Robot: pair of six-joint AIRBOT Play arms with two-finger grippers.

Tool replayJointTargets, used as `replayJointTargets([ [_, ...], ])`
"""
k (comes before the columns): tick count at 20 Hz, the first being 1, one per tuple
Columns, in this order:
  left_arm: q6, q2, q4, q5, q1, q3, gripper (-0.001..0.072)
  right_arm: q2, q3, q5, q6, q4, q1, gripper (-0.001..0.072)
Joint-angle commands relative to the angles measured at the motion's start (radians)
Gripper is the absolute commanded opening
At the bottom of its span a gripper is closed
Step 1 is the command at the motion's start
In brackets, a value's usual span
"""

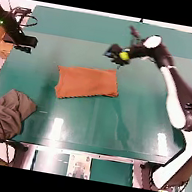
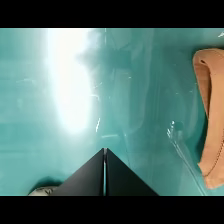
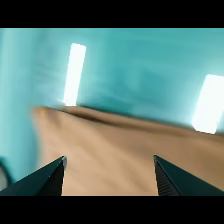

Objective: Fold the shirts.

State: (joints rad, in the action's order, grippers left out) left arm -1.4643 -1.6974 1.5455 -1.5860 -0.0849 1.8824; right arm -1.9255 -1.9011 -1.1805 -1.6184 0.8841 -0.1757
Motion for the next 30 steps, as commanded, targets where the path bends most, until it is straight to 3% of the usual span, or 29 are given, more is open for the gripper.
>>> replayJointTargets([
  [1,0.006,0.001,0.003,-0.001,-0.003,0.001,0.0029,0.04,0.126,-0.178,0.027,0.063,0.169,0.0612],
  [6,0.003,0.001,-0.005,-0.021,-0.003,0.001,0.0029,0.026,0.409,-0.022,0.159,-0.118,0.113,0.0613],
  [10,-0.002,0.001,-0.005,-0.031,-0.003,0.001,0.0029,-0.01,0.426,0.032,0.207,-0.274,0.014,0.0612],
  [11,-0.002,0.001,-0.006,-0.031,-0.003,0.001,0.0029,-0.01,0.414,0.046,0.206,-0.283,-0.002,0.0564],
  [12,-0.002,0.001,-0.007,-0.031,-0.003,0.001,0.0029,-0.009,0.392,0.047,0.206,-0.291,-0.014,0.0267],
  [13,-0.002,0.001,-0.008,-0.031,-0.003,0.001,0.0029,-0.008,0.366,0.042,0.204,-0.294,-0.017,0.0037],
  [14,-0.002,0.001,-0.008,-0.034,-0.003,0.001,0.0029,0.0,0.333,0.031,0.194,-0.293,-0.016,0.0016],
  [19,-0.002,0.001,-0.008,-0.05,-0.003,0.001,0.0029,0.198,0.195,0.013,0.148,-0.283,0.157,0.0014],
  [24,-0.002,0.001,-0.008,-0.049,-0.003,0.001,0.0029,0.39,0.116,-0.047,0.061,-0.279,0.545,0.0014],
  [30,-0.029,0.001,-0.022,-0.049,-0.003,0.001,0.0029,0.415,0.095,-0.203,0.023,-0.278,0.996,0.0014],
])
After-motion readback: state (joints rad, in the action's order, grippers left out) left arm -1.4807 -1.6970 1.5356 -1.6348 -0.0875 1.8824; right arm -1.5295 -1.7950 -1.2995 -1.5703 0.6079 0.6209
